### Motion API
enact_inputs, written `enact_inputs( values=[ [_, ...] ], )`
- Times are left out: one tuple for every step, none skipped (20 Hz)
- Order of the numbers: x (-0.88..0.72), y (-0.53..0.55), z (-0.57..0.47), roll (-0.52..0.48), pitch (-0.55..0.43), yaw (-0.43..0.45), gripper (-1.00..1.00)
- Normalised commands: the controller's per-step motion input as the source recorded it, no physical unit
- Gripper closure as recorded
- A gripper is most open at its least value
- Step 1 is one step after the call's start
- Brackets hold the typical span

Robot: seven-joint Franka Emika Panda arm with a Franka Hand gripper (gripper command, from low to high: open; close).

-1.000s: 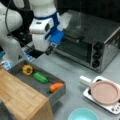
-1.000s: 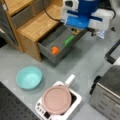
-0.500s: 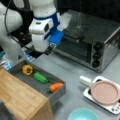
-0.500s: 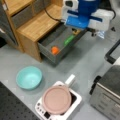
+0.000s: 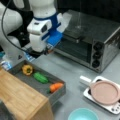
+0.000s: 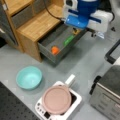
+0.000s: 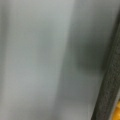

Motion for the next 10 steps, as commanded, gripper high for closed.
enact_inputs(
  values=[
    [0.07, 0.06, 0.10, 0.092, 0.119, -0.120, -1.00],
    [0.07, 0.05, 0.10, 0.091, 0.119, -0.117, -1.00],
    [0.08, 0.05, 0.10, 0.094, 0.118, -0.119, -1.00],
    [0.08, 0.05, 0.10, 0.094, 0.118, -0.119, -1.00],
    [0.09, 0.05, 0.10, 0.097, 0.116, -0.119, -1.00],
    [0.10, 0.05, 0.10, 0.101, 0.114, -0.118, -1.00],
    [0.11, 0.05, 0.09, 0.100, 0.113, -0.118, -1.00],
    [0.11, 0.05, 0.09, 0.100, 0.114, -0.118, -1.00],
    [0.12, 0.05, 0.09, 0.104, 0.110, -0.117, -1.00],
    [0.12, 0.04, 0.08, 0.100, 0.107, -0.116, -1.00]
  ],
)
